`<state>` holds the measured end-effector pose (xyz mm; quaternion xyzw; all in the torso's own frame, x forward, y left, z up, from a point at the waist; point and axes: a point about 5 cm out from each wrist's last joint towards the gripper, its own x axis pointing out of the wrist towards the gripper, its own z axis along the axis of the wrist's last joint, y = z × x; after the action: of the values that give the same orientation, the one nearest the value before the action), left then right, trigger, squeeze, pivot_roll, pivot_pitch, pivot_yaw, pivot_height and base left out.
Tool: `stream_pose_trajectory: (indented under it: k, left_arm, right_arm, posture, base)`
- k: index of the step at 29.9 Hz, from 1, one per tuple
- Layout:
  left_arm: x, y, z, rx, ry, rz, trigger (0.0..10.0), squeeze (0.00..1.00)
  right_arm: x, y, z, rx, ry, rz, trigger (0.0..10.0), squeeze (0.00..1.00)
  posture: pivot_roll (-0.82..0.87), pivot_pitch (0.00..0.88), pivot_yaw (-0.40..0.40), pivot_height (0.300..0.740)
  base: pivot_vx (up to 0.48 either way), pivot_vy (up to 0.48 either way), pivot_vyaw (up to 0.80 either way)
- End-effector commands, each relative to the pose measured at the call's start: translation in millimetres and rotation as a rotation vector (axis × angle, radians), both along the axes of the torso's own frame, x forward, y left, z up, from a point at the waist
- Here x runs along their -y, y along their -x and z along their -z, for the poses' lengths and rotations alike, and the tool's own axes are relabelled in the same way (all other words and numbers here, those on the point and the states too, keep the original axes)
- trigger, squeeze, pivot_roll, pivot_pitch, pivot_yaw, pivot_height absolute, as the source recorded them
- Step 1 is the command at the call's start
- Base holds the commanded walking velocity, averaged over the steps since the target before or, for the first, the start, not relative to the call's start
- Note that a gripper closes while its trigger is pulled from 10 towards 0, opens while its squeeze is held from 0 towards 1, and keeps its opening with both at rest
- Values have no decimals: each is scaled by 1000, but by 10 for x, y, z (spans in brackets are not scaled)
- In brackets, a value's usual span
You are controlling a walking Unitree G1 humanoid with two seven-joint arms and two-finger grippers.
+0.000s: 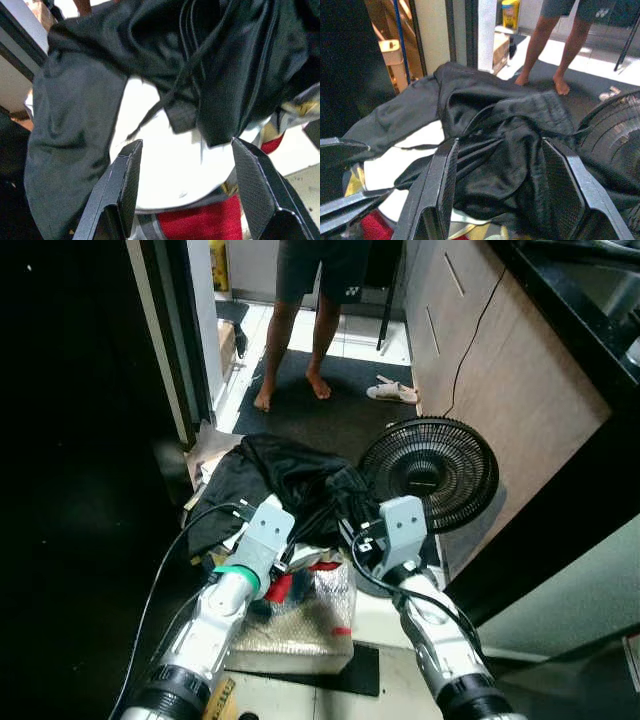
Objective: Clothes washing
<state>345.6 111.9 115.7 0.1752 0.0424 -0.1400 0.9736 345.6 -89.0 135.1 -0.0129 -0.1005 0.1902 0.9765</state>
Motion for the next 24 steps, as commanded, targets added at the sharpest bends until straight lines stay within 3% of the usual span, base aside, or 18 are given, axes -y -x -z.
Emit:
stream_pose_trajectory:
  k: [1, 8, 17, 24]
  left_arm:
    - [-15, 16, 73, -22, -13, -6, 10000, 0]
    - [60, 17, 128, -43, -6, 64, 10000, 0]
    - [70, -15, 46, -34, 27, 70, 10000, 0]
    - [-100, -124, -40, -21, 35, 13, 10000, 0]
  right_arm:
    - [-16, 9, 104, -43, 18, 23, 10000, 0]
    - [-59, -88, 42, -41, 5, 68, 10000, 0]
    - [-48, -160, -22, -45, -25, 122, 10000, 0]
    - [-377, -157, 102, -157, 65, -58, 10000, 0]
  posture:
    - [46, 262, -31, 740]
    - [62, 285, -31, 740]
    - [69, 292, -22, 740]
    - [85, 298, -20, 740]
  base:
    - [0, 0, 0]
    - [0, 0, 0]
    - [0, 0, 0]
    - [0, 0, 0]
